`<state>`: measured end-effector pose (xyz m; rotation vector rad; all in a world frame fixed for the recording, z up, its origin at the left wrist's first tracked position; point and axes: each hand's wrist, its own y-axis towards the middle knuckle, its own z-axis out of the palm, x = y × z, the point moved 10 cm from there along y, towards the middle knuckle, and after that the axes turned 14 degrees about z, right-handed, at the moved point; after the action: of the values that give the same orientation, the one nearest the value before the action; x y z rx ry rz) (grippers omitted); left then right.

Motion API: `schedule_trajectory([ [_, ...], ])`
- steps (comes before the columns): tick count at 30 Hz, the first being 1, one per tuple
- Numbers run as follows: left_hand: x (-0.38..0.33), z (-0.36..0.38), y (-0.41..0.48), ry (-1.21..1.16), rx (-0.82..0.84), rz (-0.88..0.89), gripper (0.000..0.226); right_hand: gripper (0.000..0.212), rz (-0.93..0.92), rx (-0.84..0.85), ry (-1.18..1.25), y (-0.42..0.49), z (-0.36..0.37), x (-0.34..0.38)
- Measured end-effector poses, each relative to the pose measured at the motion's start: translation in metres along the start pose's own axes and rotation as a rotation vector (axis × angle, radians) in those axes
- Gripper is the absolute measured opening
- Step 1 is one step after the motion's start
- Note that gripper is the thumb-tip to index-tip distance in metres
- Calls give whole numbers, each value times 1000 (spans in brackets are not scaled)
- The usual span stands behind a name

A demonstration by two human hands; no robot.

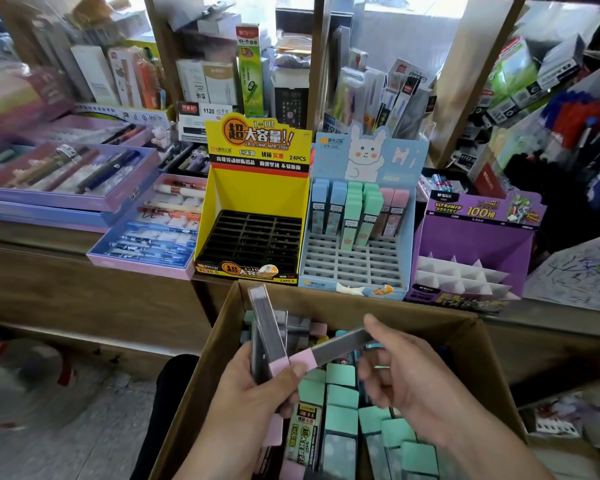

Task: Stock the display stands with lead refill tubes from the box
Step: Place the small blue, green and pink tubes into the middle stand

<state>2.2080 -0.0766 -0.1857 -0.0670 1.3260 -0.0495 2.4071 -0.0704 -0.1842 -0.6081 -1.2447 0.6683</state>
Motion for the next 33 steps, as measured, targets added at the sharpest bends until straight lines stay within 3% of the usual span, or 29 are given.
schedule_trajectory([
  [6, -4, -2, 1, -79, -65, 24, 42, 40, -37, 34, 45, -2, -1, 4],
  [15, -3, -1, -1, -208, -101, -47, 18, 21, -162, 126, -28, -15, 12, 13],
  [20, -6, -5, -1, -192, -132, -41, 24, 32, -189, 157, -137, -17, 17, 11],
  [24, -6, -9, -2, -153, -151, -35, 14, 17, -200, 159, -171, -19, 22, 13],
  [29, -13, -5, -1, -136, -129, 2, 13, 36, -180, 84, -328, -13, 20, 8],
  [33, -15, 1, 1, -101, -97, 12, 19, 29, -163, 131, -471, -11, 33, 5],
])
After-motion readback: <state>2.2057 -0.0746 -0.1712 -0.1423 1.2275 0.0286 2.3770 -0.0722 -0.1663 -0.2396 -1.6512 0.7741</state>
